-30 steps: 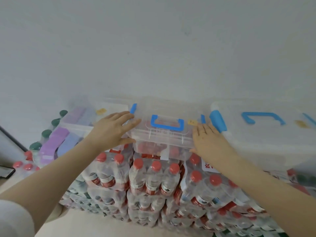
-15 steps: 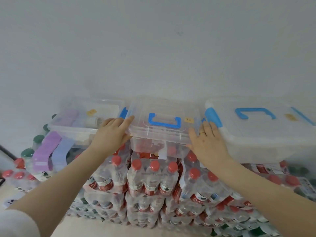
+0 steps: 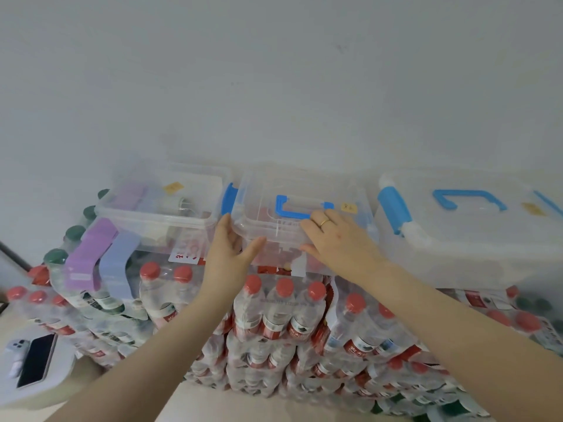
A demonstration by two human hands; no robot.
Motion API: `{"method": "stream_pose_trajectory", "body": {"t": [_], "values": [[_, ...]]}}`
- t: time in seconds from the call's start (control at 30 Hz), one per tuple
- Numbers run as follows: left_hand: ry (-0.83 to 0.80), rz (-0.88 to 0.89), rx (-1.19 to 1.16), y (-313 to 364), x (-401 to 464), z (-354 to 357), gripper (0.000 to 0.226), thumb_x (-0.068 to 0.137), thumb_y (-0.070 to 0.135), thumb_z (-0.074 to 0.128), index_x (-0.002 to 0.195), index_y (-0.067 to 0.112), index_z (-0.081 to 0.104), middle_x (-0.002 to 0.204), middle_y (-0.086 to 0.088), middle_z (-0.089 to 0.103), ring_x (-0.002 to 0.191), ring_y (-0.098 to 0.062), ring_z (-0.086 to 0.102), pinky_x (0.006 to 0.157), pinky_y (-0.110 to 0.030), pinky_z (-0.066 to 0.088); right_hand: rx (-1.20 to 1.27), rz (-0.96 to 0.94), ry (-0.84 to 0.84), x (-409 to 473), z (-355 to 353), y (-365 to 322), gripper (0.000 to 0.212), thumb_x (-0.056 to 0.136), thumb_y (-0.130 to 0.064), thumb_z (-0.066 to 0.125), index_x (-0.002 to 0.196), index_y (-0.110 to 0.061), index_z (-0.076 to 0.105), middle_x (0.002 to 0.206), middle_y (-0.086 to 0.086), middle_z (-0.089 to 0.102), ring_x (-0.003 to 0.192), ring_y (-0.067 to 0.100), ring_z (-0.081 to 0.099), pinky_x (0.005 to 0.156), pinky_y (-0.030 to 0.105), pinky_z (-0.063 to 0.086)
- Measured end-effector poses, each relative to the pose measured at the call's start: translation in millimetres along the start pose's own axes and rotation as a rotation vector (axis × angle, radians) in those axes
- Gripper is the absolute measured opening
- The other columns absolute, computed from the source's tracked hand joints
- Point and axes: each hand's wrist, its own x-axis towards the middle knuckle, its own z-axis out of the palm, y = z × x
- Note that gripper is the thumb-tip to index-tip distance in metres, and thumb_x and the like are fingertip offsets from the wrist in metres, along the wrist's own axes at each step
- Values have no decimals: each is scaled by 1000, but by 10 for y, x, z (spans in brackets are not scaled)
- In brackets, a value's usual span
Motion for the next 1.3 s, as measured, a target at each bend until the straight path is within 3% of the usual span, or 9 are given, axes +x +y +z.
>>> {"method": "stream_pose_trajectory", "body": {"t": [0.1,0.23,0.37,0.6,0.77,0.87,0.97,1.17,1.3], "values": [[27,-5,-78,-23,59,41,66,81,21,68,138,18,33,137,5,49,124,-5,47,106,-34,39,46,10,38,16,41,28,30,80,-36,54,88,-7,56,84,8,61,76,24,57,72,28,48],[55,76,6,-2,26,143,47,81,19,69,113,41,44,112,31,51,102,19,50,91,-8,41,278,110,-21,10,-42,98,35,86,-37,44,97,-6,56,96,9,60,88,27,54,83,30,41],[145,104,109,-39,87,136,56,79,27,71,125,23,40,115,15,52,105,-7,54,88,-24,46,413,113,-52,-7,-90,178,27,92,-31,48,107,-8,50,104,0,48,94,13,37,82,19,25],[107,105,158,-161,106,14,56,81,23,68,128,18,39,117,12,54,113,-11,55,94,-26,46,564,251,101,180,-303,279,12,92,-23,50,96,-13,43,90,-4,42,77,13,38,64,18,29],[82,131,303,-108,157,1,81,75,28,74,140,21,26,136,-2,42,118,-20,49,98,-42,46,329,114,-42,359,-434,501,32,91,-32,51,112,-8,50,107,3,52,96,20,49,82,27,36],[114,360,666,14,152,-3,80,68,29,79,135,29,35,137,-14,31,118,-33,43,96,-47,43,238,69,-4,432,-431,495,35,90,-32,52,111,-4,54,106,10,56,91,25,54,76,29,38],[3,640,820,36,249,-100,34,70,39,70,98,20,64,132,-20,46,118,-45,44,87,-56,45,75,-17,130,525,-480,552,39,87,-33,44,100,-1,61,90,14,63,71,30,61,59,30,47],[-295,702,686,15,414,-304,52,76,61,48,84,17,73,112,-3,61,102,-7,52,68,-15,48,-54,-104,176,761,-446,703,36,90,-24,37,106,0,59,89,16,64,69,32,61,52,33,48],[-337,776,647,-84,391,-395,49,81,60,46,85,19,73,103,4,63,111,-3,45,77,-18,49,-20,-64,101,964,-425,787,34,96,-17,38,122,0,51,108,19,60,94,35,59,70,39,47]]}}
